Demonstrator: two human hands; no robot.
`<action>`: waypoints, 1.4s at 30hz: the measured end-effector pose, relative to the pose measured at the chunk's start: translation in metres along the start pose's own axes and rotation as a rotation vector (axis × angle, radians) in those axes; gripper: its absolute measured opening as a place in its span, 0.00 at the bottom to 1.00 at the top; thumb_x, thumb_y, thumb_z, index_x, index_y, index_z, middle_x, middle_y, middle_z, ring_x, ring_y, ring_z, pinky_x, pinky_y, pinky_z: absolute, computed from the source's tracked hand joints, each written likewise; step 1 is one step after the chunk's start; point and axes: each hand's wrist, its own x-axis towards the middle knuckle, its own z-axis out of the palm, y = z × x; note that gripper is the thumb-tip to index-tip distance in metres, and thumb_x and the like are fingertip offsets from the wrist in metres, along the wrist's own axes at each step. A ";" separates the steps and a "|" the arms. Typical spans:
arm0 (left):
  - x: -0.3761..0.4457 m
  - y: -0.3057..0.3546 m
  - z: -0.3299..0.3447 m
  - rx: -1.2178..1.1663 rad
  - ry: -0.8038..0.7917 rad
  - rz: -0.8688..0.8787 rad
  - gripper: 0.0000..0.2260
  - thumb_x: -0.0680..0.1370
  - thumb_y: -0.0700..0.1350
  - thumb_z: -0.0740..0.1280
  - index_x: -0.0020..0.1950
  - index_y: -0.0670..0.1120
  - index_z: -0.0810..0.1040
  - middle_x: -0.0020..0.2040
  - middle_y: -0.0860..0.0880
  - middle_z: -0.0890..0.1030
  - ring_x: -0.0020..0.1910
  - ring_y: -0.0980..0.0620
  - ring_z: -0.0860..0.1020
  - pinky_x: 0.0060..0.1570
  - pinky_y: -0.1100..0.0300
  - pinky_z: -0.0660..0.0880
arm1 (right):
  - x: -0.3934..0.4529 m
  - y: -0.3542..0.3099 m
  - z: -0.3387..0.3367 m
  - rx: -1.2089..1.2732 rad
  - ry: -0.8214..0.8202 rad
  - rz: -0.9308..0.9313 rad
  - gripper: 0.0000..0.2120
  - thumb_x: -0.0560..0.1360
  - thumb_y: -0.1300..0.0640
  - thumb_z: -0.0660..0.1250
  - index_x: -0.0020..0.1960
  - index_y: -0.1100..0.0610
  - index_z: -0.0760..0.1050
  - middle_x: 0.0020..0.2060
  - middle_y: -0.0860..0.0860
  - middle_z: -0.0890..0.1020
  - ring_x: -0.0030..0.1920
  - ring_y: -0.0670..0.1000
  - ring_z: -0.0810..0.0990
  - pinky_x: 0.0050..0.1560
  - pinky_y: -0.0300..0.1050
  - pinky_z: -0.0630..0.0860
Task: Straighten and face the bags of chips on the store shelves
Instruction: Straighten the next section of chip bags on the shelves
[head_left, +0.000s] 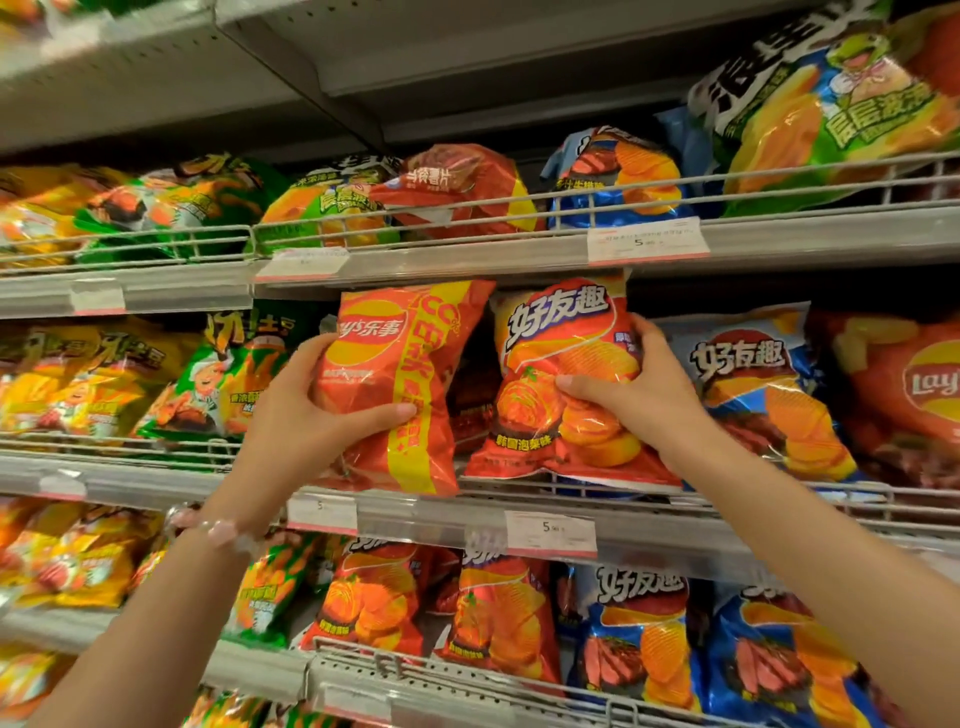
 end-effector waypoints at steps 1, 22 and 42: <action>-0.003 -0.003 -0.005 -0.003 0.013 0.001 0.47 0.50 0.66 0.79 0.67 0.59 0.68 0.57 0.57 0.77 0.55 0.52 0.78 0.56 0.49 0.77 | 0.004 -0.001 0.011 -0.009 -0.013 -0.004 0.50 0.59 0.47 0.80 0.74 0.49 0.58 0.64 0.50 0.74 0.62 0.53 0.75 0.65 0.55 0.71; -0.028 -0.017 -0.017 -0.052 0.084 0.032 0.42 0.54 0.55 0.78 0.66 0.58 0.67 0.51 0.65 0.72 0.49 0.60 0.76 0.49 0.59 0.74 | 0.042 0.034 0.130 -0.157 -0.223 0.094 0.54 0.62 0.45 0.77 0.77 0.49 0.45 0.68 0.58 0.68 0.66 0.61 0.71 0.65 0.60 0.70; -0.056 0.020 0.088 -0.003 0.100 0.274 0.47 0.58 0.66 0.75 0.73 0.55 0.61 0.63 0.56 0.75 0.58 0.54 0.76 0.55 0.57 0.77 | -0.047 -0.035 0.020 0.336 -0.277 0.225 0.53 0.63 0.41 0.75 0.77 0.44 0.44 0.72 0.47 0.65 0.69 0.53 0.68 0.67 0.60 0.68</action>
